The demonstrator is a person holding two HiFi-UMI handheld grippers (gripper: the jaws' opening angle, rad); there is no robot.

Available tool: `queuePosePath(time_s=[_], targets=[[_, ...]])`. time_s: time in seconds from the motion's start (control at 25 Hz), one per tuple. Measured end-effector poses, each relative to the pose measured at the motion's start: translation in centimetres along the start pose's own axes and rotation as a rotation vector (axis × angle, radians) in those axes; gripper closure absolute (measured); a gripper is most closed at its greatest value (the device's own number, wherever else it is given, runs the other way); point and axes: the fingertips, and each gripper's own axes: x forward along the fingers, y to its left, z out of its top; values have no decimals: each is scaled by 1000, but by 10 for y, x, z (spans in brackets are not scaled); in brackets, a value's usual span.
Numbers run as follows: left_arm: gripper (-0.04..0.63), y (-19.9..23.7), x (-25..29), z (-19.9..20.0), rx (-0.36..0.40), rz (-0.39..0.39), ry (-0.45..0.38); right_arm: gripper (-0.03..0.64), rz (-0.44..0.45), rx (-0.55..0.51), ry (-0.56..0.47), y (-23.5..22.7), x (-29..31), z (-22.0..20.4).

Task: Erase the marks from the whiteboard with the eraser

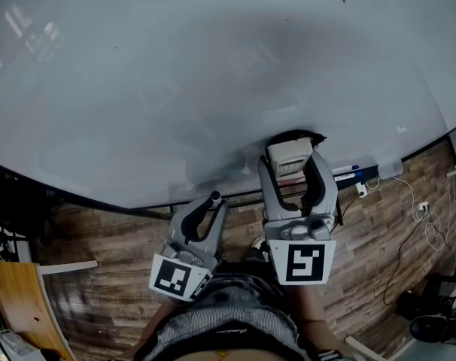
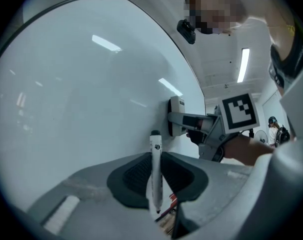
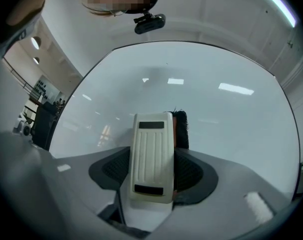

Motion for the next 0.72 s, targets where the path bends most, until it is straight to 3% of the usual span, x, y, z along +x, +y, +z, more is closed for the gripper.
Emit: queuePosePath(time_s=[0.28, 0.72], targets=[[520, 9, -2, -1, 5, 12, 4, 353, -15, 114, -40, -4, -2, -15], [520, 8, 0, -9, 11, 3, 24, 354, -1, 202, 101, 5, -19, -109]])
